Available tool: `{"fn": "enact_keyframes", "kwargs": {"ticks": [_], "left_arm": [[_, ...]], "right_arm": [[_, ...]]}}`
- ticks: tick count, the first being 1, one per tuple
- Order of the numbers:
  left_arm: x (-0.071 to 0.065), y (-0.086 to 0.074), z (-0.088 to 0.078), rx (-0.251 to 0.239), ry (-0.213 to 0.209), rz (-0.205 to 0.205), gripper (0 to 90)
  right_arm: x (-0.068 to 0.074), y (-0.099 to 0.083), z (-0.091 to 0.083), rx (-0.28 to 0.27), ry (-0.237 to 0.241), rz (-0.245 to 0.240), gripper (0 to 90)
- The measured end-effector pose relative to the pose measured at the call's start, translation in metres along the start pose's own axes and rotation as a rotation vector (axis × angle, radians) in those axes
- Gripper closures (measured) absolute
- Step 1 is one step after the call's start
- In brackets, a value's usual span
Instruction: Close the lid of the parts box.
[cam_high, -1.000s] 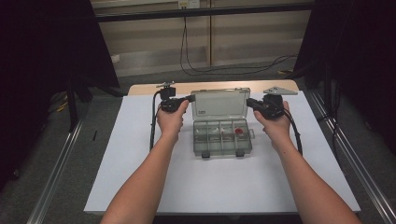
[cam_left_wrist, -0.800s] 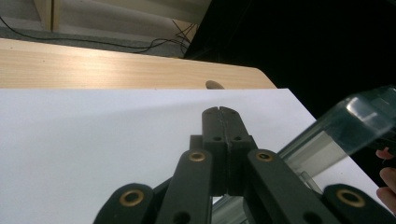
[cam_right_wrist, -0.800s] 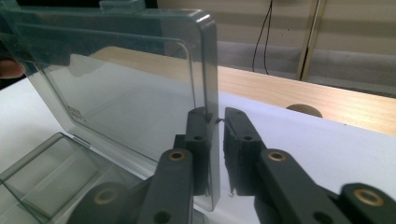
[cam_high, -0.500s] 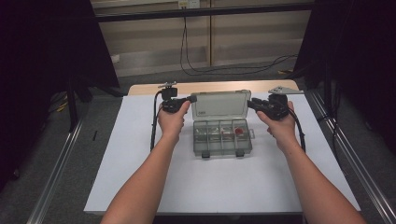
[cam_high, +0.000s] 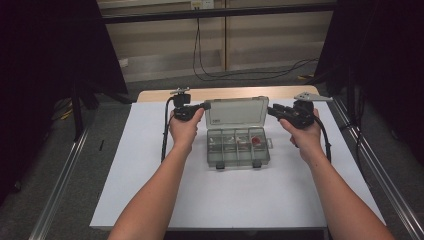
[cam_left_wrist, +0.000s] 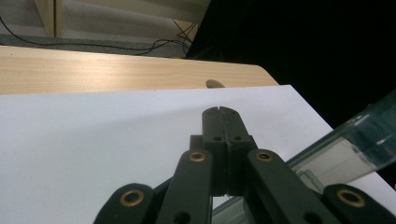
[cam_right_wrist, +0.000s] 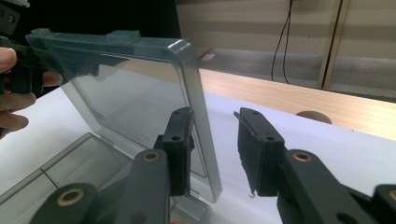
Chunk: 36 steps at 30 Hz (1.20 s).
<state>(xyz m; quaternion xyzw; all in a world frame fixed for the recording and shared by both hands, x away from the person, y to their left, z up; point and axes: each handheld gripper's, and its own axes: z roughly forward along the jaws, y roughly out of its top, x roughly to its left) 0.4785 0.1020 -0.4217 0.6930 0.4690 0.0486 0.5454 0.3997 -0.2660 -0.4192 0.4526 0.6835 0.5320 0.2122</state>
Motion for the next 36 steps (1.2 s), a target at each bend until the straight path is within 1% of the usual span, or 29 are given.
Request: {"fn": "enact_keyframes", "kwargs": {"ticks": [1, 4, 5, 9, 11, 13, 16, 17, 21, 22, 24, 25, 26, 28, 30, 32, 34, 35, 36], "left_arm": [[0.0, 0.0, 0.0, 0.001, -0.001, -0.001, 90.0], [-0.001, 0.0, 0.0, 0.003, 0.0, 0.002, 90.0], [-0.001, 0.0, 0.0, 0.0, 0.002, -0.002, 90.0], [-0.002, 0.0, 0.0, 0.002, 0.001, 0.006, 90.0], [-0.003, -0.001, 0.0, 0.003, -0.002, 0.007, 90.0], [-0.003, -0.001, 0.0, 0.005, -0.002, 0.015, 90.0], [-0.003, -0.001, -0.001, 0.009, 0.0, 0.02, 90.0], [-0.003, -0.001, -0.001, 0.011, 0.001, 0.019, 90.0], [-0.005, -0.001, -0.002, 0.004, -0.008, 0.015, 90.0], [-0.005, -0.001, -0.002, 0.002, -0.007, 0.013, 90.0], [-0.005, -0.002, -0.003, 0.009, -0.013, 0.022, 90.0], [-0.007, -0.003, -0.004, 0.005, -0.009, 0.017, 90.0], [-0.006, -0.003, -0.004, 0.006, -0.012, 0.023, 90.0], [-0.005, -0.005, -0.006, 0.008, -0.015, 0.026, 90.0], [-0.006, -0.007, -0.007, 0.006, -0.015, 0.026, 90.0], [-0.008, -0.008, -0.009, 0.003, -0.024, 0.031, 90.0], [-0.009, -0.009, -0.01, 0.004, -0.022, 0.037, 90.0], [-0.009, -0.01, -0.011, 0.007, -0.031, 0.047, 90.0], [-0.01, -0.011, -0.012, 0.002, -0.031, 0.046, 90.0]], "right_arm": [[0.0, 0.0, 0.0, -0.004, -0.006, 0.007, 65.7], [-0.003, -0.001, -0.002, -0.006, 0.001, 0.012, 65.6], [-0.004, -0.002, -0.002, -0.003, -0.001, 0.019, 65.6], [-0.004, -0.002, 0.0, 0.004, -0.014, 0.029, 67.3], [-0.005, -0.002, 0.0, 0.011, -0.027, 0.031, 69.9], [-0.006, -0.002, 0.002, 0.022, -0.046, 0.032, 75.2], [-0.005, -0.003, 0.005, 0.035, -0.039, 0.044, 82.4], [-0.005, -0.003, 0.007, 0.046, -0.049, 0.046, 84.4], [-0.002, -0.002, 0.012, 0.06, -0.057, 0.06, 88.2], [-0.001, -0.001, 0.013, 0.063, -0.056, 0.072, 88.6], [0.002, 0.003, 0.013, 0.054, -0.047, 0.075, 90.0], [0.002, 0.004, 0.013, 0.053, -0.042, 0.075, 90.0], [0.005, 0.006, 0.014, 0.053, -0.041, 0.075, 90.0], [0.007, 0.009, 0.014, 0.06, -0.055, 0.063, 90.0], [0.007, 0.009, 0.014, 0.057, -0.051, 0.072, 90.0], [0.008, 0.009, 0.015, 0.059, -0.053, 0.071, 90.0], [0.007, 0.008, 0.015, 0.063, -0.052, 0.08, 90.0], [0.008, 0.007, 0.015, 0.063, -0.051, 0.086, 90.0], [0.008, 0.007, 0.015, 0.068, -0.047, 0.083, 90.0]]}}
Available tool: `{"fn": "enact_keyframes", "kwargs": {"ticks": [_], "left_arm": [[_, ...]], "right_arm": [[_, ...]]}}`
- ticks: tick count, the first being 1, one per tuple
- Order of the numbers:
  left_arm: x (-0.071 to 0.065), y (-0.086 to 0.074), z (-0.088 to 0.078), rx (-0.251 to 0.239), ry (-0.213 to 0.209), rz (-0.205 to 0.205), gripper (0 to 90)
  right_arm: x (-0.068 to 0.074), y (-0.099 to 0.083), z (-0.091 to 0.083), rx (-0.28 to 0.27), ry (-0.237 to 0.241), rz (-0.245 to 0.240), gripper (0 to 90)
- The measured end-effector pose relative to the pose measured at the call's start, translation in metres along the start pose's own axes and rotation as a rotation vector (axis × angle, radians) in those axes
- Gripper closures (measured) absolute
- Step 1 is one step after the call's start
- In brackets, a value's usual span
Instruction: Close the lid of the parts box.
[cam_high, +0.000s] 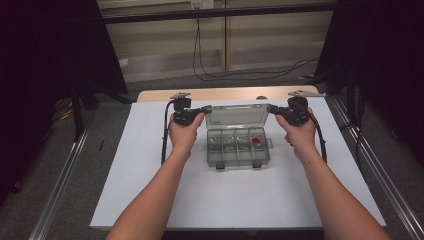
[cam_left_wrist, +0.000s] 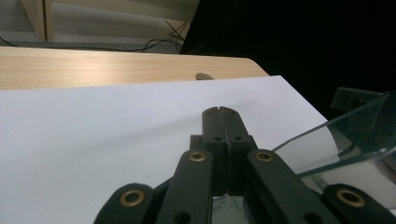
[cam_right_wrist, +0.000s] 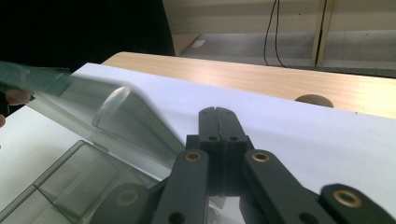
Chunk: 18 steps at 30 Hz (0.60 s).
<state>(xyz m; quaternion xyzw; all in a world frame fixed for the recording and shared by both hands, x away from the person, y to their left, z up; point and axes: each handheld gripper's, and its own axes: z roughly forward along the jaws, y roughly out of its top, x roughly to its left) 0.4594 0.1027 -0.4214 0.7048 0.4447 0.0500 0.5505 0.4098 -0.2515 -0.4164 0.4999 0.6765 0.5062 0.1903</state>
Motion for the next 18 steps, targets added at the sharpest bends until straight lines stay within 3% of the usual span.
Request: {"fn": "enact_keyframes", "kwargs": {"ticks": [4, 8, 18], "left_arm": [[-0.001, -0.002, -0.002, 0.006, 0.002, 0.016, 90.0], [-0.003, -0.005, -0.004, -0.008, -0.003, -0.001, 90.0], [-0.005, -0.01, -0.009, -0.02, -0.017, 0.01, 90.0]], "right_arm": [[0.003, 0.0, 0.001, 0.0, 0.01, -0.015, 90.0], [0.008, 0.001, 0.001, -0.013, 0.014, -0.017, 90.0], [0.015, 0.001, -0.004, -0.022, 0.027, -0.02, 90.0]]}}
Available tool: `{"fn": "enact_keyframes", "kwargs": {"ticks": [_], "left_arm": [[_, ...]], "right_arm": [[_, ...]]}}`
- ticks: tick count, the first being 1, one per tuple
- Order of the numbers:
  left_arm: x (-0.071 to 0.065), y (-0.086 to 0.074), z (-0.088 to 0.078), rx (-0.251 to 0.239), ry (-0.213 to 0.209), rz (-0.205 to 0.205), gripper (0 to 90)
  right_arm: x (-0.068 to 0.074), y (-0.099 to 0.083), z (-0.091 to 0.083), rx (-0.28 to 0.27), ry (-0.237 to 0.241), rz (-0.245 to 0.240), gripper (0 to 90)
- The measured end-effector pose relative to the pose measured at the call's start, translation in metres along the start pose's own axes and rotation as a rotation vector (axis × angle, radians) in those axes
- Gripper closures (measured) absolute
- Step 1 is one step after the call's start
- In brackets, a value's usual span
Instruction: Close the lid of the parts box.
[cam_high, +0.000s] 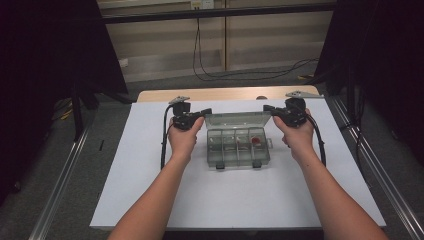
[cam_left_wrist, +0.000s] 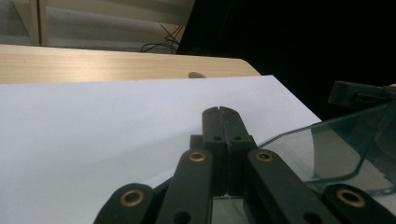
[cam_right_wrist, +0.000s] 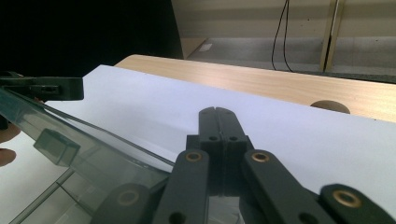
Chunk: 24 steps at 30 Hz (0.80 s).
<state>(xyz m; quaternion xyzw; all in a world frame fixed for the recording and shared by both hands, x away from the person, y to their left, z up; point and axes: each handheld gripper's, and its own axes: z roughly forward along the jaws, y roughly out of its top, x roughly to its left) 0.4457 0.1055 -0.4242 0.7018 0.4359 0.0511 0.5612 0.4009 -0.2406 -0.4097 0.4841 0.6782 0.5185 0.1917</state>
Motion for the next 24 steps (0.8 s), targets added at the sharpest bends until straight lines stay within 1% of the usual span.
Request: {"fn": "enact_keyframes", "kwargs": {"ticks": [3, 5, 6, 7, 8, 9, 11, 12, 14, 15, 16, 17, 19, 21, 22, 23, 24], "left_arm": [[-0.003, -0.001, -0.002, -0.001, -0.01, 0.002, 90.0], [-0.005, -0.001, -0.003, -0.003, -0.01, 0.009, 90.0], [-0.005, -0.002, -0.003, -0.004, -0.009, 0.017, 90.0], [-0.006, -0.002, -0.003, -0.007, -0.017, 0.012, 90.0], [-0.006, -0.003, -0.004, 0.0, -0.017, 0.021, 90.0], [-0.006, -0.004, -0.004, 0.001, -0.014, 0.018, 90.0], [-0.007, -0.005, -0.004, -0.004, -0.006, 0.013, 90.0], [-0.006, -0.006, -0.005, -0.003, -0.012, 0.019, 90.0], [-0.006, -0.007, -0.006, 0.006, -0.009, 0.025, 90.0], [-0.007, -0.008, -0.006, -0.004, -0.012, 0.03, 90.0], [-0.009, -0.009, -0.007, -0.007, 0.002, 0.033, 90.0], [-0.009, -0.01, -0.007, -0.003, -0.004, 0.04, 90.0], [-0.01, -0.012, -0.008, -0.003, -0.007, 0.038, 90.0], [-0.01, -0.014, -0.009, -0.004, -0.015, 0.044, 90.0], [-0.011, -0.015, -0.009, -0.004, -0.008, 0.042, 90.0], [-0.01, -0.016, -0.01, 0.003, -0.014, 0.052, 90.0], [-0.011, -0.017, -0.011, 0.004, -0.01, 0.05, 90.0]], "right_arm": [[0.003, 0.0, -0.003, -0.007, 0.009, 0.011, 90.0], [0.004, 0.0, -0.005, -0.003, 0.005, -0.001, 90.0], [0.004, 0.0, -0.005, -0.003, 0.009, 0.004, 90.0], [0.004, -0.001, -0.006, -0.004, 0.005, -0.001, 90.0], [0.004, -0.002, -0.006, 0.002, 0.003, -0.002, 90.0], [0.004, -0.003, -0.006, 0.002, -0.001, 0.005, 90.0], [0.005, -0.005, -0.007, 0.001, 0.009, -0.002, 90.0], [0.006, -0.005, -0.007, -0.001, 0.008, 0.003, 90.0], [0.007, -0.006, -0.008, -0.001, 0.005, -0.012, 90.0], [0.007, -0.007, -0.009, 0.001, 0.006, -0.013, 90.0], [0.008, -0.007, -0.009, 0.003, 0.009, -0.014, 90.0], [0.008, -0.008, -0.01, 0.003, 0.008, -0.014, 90.0], [0.009, -0.008, -0.011, 0.001, 0.01, -0.019, 90.0], [0.01, -0.009, -0.013, 0.002, 0.014, -0.02, 90.0], [0.011, -0.009, -0.013, 0.005, 0.017, -0.029, 90.0], [0.012, -0.01, -0.013, 0.005, 0.014, -0.029, 90.0], [0.013, -0.011, -0.013, 0.008, 0.017, -0.039, 90.0]]}}
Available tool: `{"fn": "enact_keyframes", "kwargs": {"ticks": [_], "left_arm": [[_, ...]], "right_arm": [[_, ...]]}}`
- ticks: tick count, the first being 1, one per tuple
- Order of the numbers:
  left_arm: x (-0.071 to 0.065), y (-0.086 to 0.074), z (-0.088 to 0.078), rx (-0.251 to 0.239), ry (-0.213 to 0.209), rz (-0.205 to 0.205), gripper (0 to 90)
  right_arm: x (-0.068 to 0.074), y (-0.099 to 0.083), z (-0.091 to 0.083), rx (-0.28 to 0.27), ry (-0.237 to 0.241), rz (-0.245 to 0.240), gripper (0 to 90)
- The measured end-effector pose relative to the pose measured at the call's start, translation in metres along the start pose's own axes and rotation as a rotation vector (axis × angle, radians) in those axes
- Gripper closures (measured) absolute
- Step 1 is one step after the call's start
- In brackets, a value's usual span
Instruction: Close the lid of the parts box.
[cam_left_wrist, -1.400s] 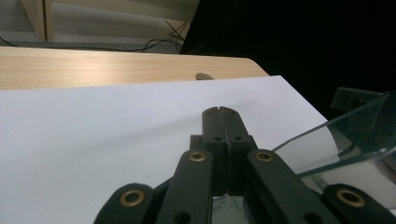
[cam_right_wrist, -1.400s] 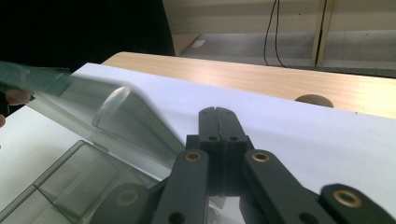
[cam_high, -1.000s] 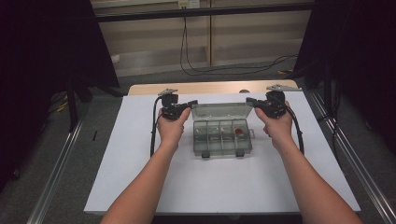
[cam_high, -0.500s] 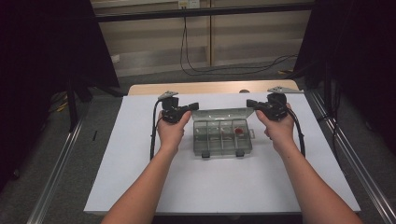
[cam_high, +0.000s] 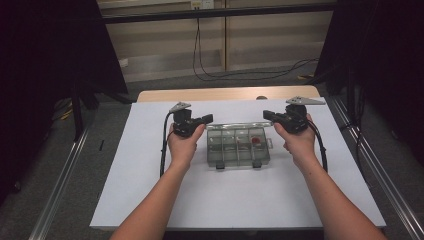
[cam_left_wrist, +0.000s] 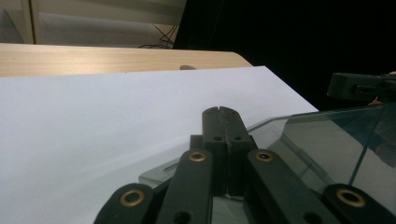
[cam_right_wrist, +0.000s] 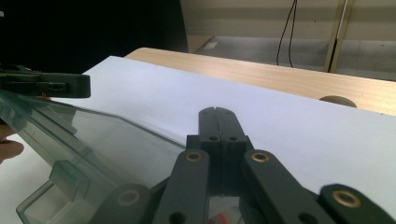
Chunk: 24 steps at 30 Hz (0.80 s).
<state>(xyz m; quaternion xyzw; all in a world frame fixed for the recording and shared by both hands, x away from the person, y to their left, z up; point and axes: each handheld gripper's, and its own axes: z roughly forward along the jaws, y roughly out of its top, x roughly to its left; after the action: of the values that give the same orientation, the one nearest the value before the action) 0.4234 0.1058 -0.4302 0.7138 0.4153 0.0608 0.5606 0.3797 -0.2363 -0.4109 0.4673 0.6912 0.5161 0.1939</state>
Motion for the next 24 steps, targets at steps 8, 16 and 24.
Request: {"fn": "enact_keyframes", "kwargs": {"ticks": [8, 16, 24], "left_arm": [[-0.004, -0.007, -0.006, -0.002, 0.003, 0.028, 90.0], [-0.01, -0.014, -0.011, -0.001, -0.003, 0.053, 90.0], [-0.014, -0.023, -0.013, 0.005, -0.009, 0.06, 90.0]], "right_arm": [[0.006, -0.007, -0.003, -0.001, -0.001, -0.021, 90.0], [0.008, -0.015, -0.007, -0.001, 0.004, -0.039, 90.0], [0.012, -0.026, -0.012, -0.002, 0.013, -0.046, 90.0]]}}
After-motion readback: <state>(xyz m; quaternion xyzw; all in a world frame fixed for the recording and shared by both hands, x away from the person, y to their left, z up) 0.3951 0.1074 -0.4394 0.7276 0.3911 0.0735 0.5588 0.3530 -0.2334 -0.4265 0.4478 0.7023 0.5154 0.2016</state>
